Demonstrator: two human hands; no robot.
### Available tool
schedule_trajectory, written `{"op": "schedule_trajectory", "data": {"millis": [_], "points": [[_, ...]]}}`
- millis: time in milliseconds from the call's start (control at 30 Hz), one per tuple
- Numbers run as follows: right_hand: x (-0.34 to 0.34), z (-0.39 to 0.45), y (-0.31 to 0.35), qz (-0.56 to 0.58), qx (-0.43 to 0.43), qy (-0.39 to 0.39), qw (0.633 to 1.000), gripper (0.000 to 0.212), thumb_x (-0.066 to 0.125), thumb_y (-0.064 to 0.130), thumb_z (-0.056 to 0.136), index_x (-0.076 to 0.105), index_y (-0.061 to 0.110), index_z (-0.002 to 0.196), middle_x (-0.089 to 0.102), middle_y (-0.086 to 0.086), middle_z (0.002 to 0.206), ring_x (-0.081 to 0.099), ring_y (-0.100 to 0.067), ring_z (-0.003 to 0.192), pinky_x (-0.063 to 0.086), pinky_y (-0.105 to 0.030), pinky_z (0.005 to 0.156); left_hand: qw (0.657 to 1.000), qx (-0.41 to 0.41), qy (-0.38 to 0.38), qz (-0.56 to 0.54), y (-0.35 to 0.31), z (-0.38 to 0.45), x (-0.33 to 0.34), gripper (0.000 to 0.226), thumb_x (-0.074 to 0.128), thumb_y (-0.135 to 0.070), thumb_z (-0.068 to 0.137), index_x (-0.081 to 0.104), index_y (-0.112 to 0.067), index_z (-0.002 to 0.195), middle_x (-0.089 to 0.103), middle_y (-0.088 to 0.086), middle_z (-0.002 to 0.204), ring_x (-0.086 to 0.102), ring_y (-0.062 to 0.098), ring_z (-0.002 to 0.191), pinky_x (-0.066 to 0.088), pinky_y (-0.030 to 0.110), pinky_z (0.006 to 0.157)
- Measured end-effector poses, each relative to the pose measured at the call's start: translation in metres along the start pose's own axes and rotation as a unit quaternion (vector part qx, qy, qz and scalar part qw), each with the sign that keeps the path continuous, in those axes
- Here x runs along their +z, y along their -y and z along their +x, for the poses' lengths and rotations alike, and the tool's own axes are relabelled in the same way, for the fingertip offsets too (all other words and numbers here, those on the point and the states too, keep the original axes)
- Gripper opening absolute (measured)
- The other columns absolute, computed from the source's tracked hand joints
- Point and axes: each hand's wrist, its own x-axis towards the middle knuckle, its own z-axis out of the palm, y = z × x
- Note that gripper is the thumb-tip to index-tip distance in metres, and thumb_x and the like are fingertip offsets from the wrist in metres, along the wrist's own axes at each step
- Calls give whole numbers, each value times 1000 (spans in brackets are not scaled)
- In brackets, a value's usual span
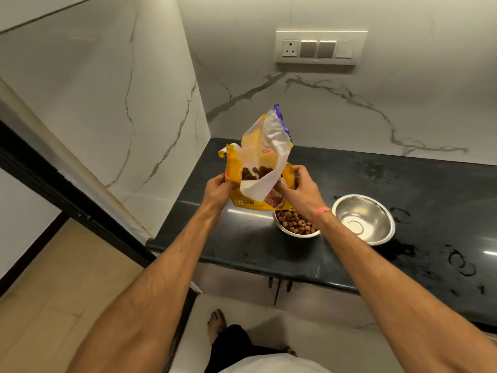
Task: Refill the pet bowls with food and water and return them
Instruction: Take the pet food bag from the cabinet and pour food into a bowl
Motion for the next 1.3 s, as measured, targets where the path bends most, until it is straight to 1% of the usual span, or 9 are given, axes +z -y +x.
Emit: {"op": "schedule_trajectory", "data": {"millis": [200,367,533,667,800,900,1000,1167,1300], "points": [[54,0,-15,-25,49,81,995,57,81,45,93,46,23,132,66,6,117,67,-8,103,53,-17,69,998,-12,-58,10,33,-7,-32,7,73,-21,105,79,-19,110,81,1,103,76,14,94,60,24,71],[71,-1,-29,-72,73,115,988,62,83,34,94,44,23,141,64,2,123,66,-8,98,52,-13,61,995,-59,-73,32,64,-7,-47,23,71,-5,103,80,-26,107,82,-1,106,77,26,110,63,32,80],[64,1,-38,-104,75,133,983,105,92,32,84,23,27,164,60,-4,144,63,-22,126,52,-33,99,996,-39,-62,48,74,-7,-56,54,81,-3,96,66,-17,146,74,4,134,69,23,129,61,30,96],[46,6,-30,-115,-52,106,986,140,99,28,75,-4,44,168,24,-1,176,40,-26,155,42,-47,121,984,52,-61,158,56,-7,-68,98,97,-11,81,38,-37,156,54,2,157,61,16,132,55,35,104],[29,18,-9,-349,-235,105,901,112,95,30,80,25,44,166,-4,3,180,34,-34,158,53,-53,107,939,137,16,316,33,0,-74,99,97,-16,81,34,-46,152,42,3,166,55,22,138,54,41,101],[32,28,11,-465,-267,119,836,63,86,40,89,58,38,146,13,-8,178,50,-38,144,63,-52,93,888,167,55,425,23,7,-71,62,88,-20,92,59,-35,145,58,1,153,64,24,132,61,46,103],[33,34,29,-507,-268,139,807,40,78,40,96,68,29,133,34,-13,171,48,-40,145,60,-53,100,862,153,56,480,14,13,-71,27,79,-30,102,78,-27,128,77,2,126,72,23,112,63,53,99],[7,45,39,-578,-342,152,725,40,72,50,95,76,23,125,50,-10,161,46,-38,143,61,-52,94,881,144,29,449,5,15,-93,16,76,-34,103,85,-28,114,81,-5,113,72,14,104,62,43,97],[-4,51,45,-607,-365,177,684,35,73,38,98,74,21,129,47,-12,163,39,-41,149,58,-53,102,894,132,48,425,7,16,-94,15,76,-31,103,84,-24,113,80,-6,113,71,13,108,62,42,102]]}}
